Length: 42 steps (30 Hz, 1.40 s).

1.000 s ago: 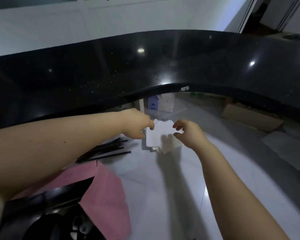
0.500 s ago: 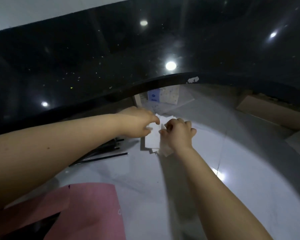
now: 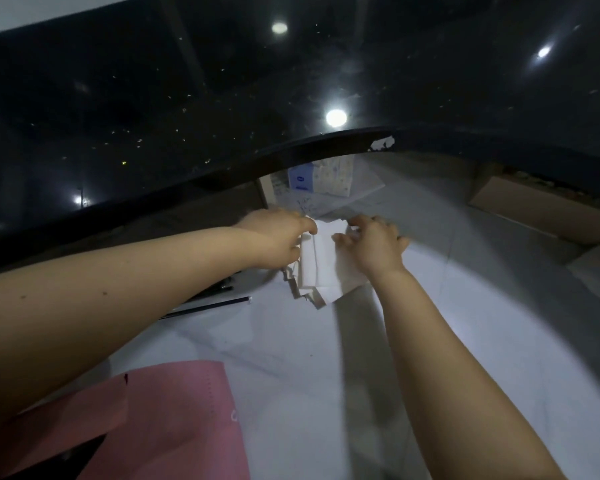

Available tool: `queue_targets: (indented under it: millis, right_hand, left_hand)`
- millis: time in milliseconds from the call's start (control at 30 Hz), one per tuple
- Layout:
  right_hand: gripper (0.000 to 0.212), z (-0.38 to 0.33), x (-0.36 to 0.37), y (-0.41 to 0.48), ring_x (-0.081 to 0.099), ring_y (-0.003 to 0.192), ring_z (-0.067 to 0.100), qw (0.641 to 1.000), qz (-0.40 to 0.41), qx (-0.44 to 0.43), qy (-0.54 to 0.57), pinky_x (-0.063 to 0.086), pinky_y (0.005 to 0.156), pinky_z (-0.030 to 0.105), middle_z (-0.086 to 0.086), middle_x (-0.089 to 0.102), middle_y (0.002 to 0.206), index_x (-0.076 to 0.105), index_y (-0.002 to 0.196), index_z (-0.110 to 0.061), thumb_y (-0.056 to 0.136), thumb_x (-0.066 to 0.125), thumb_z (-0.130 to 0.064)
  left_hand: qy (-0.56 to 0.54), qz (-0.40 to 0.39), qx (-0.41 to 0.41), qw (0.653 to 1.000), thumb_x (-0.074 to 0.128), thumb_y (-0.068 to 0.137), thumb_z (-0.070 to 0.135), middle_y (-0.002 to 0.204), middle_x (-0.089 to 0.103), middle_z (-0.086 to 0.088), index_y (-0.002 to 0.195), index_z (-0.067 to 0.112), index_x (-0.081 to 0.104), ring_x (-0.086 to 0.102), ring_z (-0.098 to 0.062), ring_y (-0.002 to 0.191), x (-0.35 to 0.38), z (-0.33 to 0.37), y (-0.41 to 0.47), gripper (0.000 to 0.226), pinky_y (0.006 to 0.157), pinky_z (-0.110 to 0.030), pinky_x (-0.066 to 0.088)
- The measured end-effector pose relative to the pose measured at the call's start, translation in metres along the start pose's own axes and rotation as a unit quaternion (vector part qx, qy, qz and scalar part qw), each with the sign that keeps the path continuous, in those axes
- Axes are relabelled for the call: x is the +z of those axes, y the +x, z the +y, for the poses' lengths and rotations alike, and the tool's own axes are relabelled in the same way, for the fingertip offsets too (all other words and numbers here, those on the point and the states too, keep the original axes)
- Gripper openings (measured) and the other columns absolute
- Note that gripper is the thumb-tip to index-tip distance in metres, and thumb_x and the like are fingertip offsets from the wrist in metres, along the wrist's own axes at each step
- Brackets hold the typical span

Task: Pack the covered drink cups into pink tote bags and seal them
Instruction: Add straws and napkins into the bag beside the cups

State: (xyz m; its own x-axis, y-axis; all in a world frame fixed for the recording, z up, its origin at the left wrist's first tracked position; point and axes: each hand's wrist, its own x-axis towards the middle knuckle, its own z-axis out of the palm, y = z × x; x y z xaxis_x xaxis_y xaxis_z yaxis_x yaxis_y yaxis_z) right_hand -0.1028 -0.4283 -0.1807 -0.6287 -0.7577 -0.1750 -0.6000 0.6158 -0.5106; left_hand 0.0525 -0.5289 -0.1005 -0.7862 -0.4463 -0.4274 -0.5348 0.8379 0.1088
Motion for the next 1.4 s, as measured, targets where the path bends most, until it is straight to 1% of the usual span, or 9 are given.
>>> queue_targets:
  millis: [267,500,633,733,867,967,1100,1233,1400]
  right_hand:
    - [0.035,0.007,0.011,-0.017,0.042,0.111,0.025,0.994,0.097,-0.045,0.026,0.009,0.073,0.029,-0.004,0.062,0.114,0.069,0.116,-0.033,0.083,0.07,-0.042]
    - [0.023,0.012,0.018,-0.027,0.043,0.109,0.025,0.982,0.151,-0.102,0.049,0.018,0.083,0.034,-0.005,0.064,0.115,0.075,0.104,-0.028,0.082,0.073,-0.033]
    - [0.003,0.01,0.015,-0.023,0.043,0.1,0.022,0.983,0.118,-0.102,0.098,0.014,0.074,0.031,-0.009,0.064,0.096,0.069,0.084,-0.024,0.082,0.072,-0.025]
    - [0.006,0.009,0.009,-0.022,0.047,0.094,0.02,0.98,0.062,-0.121,0.144,0.019,0.075,0.03,-0.01,0.063,0.085,0.062,0.083,-0.025,0.085,0.065,-0.02]
    - [0.03,0.003,-0.004,-0.026,0.039,0.101,0.023,0.984,-0.068,-0.032,0.162,0.039,0.08,0.035,-0.004,0.057,0.103,0.053,0.099,-0.039,0.077,0.072,-0.034]
    - [0.026,-0.003,-0.014,-0.031,0.048,0.104,0.029,0.986,-0.116,-0.039,0.11,0.044,0.08,0.036,-0.003,0.059,0.101,0.054,0.092,-0.039,0.075,0.072,-0.029]
    - [0.014,-0.02,-0.035,-0.051,0.057,0.08,0.019,0.98,-0.062,-0.105,0.158,0.04,0.062,0.027,-0.01,0.063,0.073,0.062,0.071,-0.027,0.076,0.071,-0.017]
    - [0.019,-0.041,-0.064,-0.077,0.055,0.063,0.002,0.967,-0.008,-0.158,0.197,0.041,0.055,0.017,-0.01,0.063,0.066,0.061,0.066,-0.023,0.076,0.072,-0.009]
    - [0.016,-0.069,-0.095,-0.116,0.06,0.075,0.017,0.963,0.045,-0.221,0.147,0.052,0.067,0.037,-0.007,0.064,0.075,0.062,0.074,-0.023,0.08,0.07,-0.01]
  left_hand:
    - [-0.021,0.026,-0.009,0.999,0.055,0.094,0.031,0.138,0.052,0.003,0.139,0.036,0.046,0.053,-0.02,0.115,0.002,-0.005,0.002,0.045,0.08,-0.032,0.046]
    - [-0.039,0.036,-0.015,0.998,0.055,0.094,0.03,0.138,0.053,0.003,0.138,0.036,0.047,0.053,-0.019,0.115,0.005,-0.007,0.001,0.045,0.076,-0.029,0.041]
    - [-0.037,0.039,-0.013,0.998,0.055,0.094,0.032,0.135,0.054,0.002,0.137,0.036,0.048,0.052,-0.016,0.105,0.005,-0.005,0.0,0.043,0.073,-0.029,0.04]
    - [-0.019,0.034,-0.014,0.999,0.054,0.094,0.03,0.136,0.054,0.0,0.138,0.035,0.046,0.053,-0.018,0.107,0.003,-0.002,-0.002,0.045,0.077,-0.033,0.046]
    - [0.02,0.022,-0.003,1.0,0.055,0.093,0.03,0.137,0.054,-0.002,0.141,0.033,0.044,0.051,-0.025,0.12,-0.007,0.0,-0.01,0.049,0.093,-0.041,0.048]
    - [0.03,0.024,0.015,0.999,0.057,0.092,0.03,0.134,0.055,0.001,0.14,0.031,0.045,0.051,-0.023,0.119,-0.017,0.004,-0.024,0.05,0.089,-0.035,0.044]
    - [0.075,0.048,0.02,0.996,0.057,0.091,0.032,0.133,0.056,0.002,0.141,0.033,0.044,0.054,-0.023,0.116,-0.034,0.01,-0.057,0.052,0.089,-0.039,0.048]
    - [0.134,0.094,0.018,0.986,0.052,0.093,0.03,0.128,0.058,0.001,0.138,0.032,0.045,0.054,-0.024,0.115,-0.05,0.016,-0.099,0.046,0.088,-0.041,0.046]
    - [0.256,0.157,-0.006,0.954,0.046,0.097,0.035,0.131,0.056,0.003,0.136,0.029,0.047,0.048,-0.022,0.122,-0.061,0.02,-0.155,0.039,0.104,-0.048,0.035]
